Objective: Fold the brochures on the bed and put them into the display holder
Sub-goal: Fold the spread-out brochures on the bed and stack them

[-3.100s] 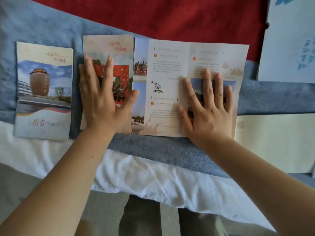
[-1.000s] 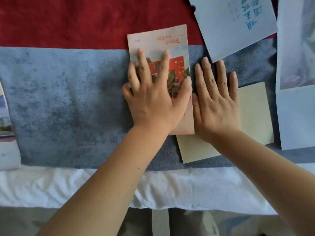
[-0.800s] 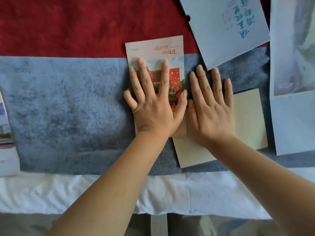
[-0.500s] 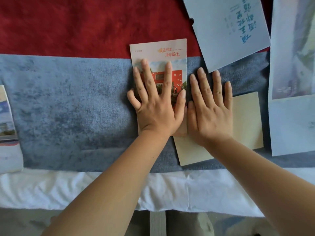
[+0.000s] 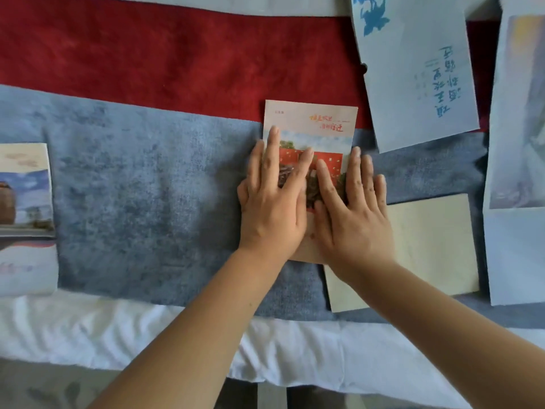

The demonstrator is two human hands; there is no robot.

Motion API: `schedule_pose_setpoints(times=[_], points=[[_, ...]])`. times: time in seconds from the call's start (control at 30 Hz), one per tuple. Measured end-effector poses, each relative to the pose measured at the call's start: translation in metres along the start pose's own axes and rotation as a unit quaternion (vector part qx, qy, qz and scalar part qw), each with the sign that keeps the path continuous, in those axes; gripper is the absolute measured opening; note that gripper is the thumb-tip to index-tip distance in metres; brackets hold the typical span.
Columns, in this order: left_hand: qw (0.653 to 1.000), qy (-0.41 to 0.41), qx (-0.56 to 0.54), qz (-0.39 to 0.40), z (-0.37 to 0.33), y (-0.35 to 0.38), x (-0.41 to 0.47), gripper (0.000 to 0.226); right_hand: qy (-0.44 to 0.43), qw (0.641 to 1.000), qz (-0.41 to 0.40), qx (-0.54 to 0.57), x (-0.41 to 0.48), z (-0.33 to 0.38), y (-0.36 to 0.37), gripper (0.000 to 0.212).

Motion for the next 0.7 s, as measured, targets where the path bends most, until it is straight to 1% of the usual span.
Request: schedule_pose_setpoints(times=[0.07,0.13,0.2,0.27,0.33,0.4,0.5,0.6,0.7], points=[[0.998,-0.044,0.038,-0.005,0.009,-0.006,-0.002,0.053,0.002,1.000,-0.003,-0.020,0.004,0.012,0.004,0.061],[0.995,-0.071,0.064,-0.006,0.021,-0.014,-0.003,0.056,-0.013,1.000,-0.011,-0.017,0.011,0.027,0.007,0.062],[0.996,-0.080,0.025,0.002,0.032,-0.021,-0.005,0.057,-0.013,1.000,-0.002,-0.015,0.015,0.040,0.014,0.062],[0.995,-0.086,-0.042,0.011,0.042,-0.027,-0.008,0.056,0.000,1.000,0.000,-0.008,0.017,0.049,0.019,0.061],[0.988,-0.111,-0.105,0.010,0.060,-0.041,-0.010,0.057,0.001,1.000,0.005,-0.010,0.020,0.062,0.022,0.061],[0.977,-0.147,-0.154,-0.020,0.082,-0.060,-0.011,0.058,-0.007,1.000,0.020,-0.011,0.023,0.073,0.025,0.062],[0.958,-0.182,-0.196,-0.098,0.117,-0.095,-0.017,0.052,-0.024,0.999,0.044,-0.007,0.027,0.101,0.035,0.060],[0.944,-0.177,-0.224,-0.167,0.144,-0.122,-0.024,0.040,-0.046,0.997,0.057,0.003,0.030,0.140,0.046,0.057],[0.937,-0.181,-0.218,-0.204,0.175,-0.142,-0.038,0.040,-0.068,0.995,0.074,0.023,0.033,0.190,0.060,0.058]])
Point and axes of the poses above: each hand's wrist, its own x-axis towards the middle knuckle, its own y-axis out of the palm, z = x × y, the point moved 10 cm from there along x, towards the middle knuckle, and after that the axes turned 2 degrees about -y, right-handed, at the moved point
